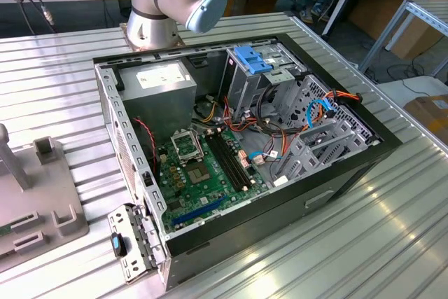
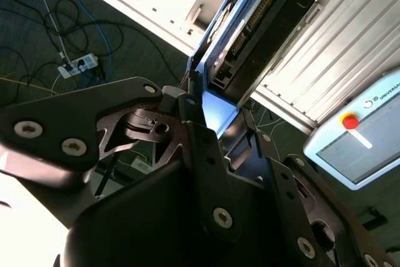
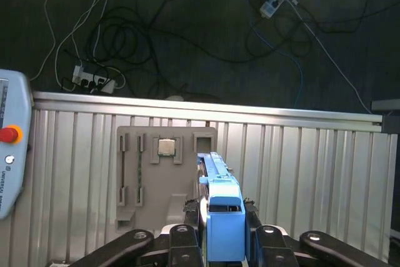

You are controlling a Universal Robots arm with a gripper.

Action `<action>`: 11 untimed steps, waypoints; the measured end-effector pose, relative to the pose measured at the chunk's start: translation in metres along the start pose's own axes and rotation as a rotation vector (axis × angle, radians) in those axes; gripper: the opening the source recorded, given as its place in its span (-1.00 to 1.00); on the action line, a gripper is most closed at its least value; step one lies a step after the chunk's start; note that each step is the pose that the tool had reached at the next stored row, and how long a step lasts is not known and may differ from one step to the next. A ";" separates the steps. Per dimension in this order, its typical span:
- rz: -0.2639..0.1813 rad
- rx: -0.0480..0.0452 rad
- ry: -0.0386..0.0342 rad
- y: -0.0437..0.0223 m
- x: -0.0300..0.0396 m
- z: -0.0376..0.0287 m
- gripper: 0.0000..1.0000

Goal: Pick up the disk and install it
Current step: 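Pick up the disk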

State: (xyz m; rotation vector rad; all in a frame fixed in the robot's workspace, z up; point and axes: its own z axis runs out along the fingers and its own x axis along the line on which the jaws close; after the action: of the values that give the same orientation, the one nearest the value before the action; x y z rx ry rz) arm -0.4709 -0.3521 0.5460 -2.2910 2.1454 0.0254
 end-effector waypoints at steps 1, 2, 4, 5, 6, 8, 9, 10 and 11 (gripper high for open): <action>0.000 0.0001 -0.0001 0.0000 0.0000 0.0000 -0.27; 0.000 0.0002 -0.0001 0.0001 0.0000 0.0001 -0.27; 0.000 0.0001 0.0000 0.0001 0.0000 0.0000 -0.27; 0.000 0.0002 -0.0001 0.0001 0.0000 0.0000 -0.27; 0.000 0.0001 -0.0001 0.0001 0.0000 0.0000 -0.27; 0.000 0.0000 0.0000 0.0001 0.0000 -0.0006 -0.27; 0.000 0.0004 -0.0001 0.0002 0.0000 -0.0032 -0.27; 0.000 0.0001 0.0000 0.0001 -0.0001 -0.0060 -0.27; 0.000 0.0000 0.0000 0.0001 -0.0001 -0.0072 -0.27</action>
State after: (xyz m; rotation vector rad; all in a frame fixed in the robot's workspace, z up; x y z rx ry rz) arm -0.4709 -0.3520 0.5532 -2.2910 2.1455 0.0255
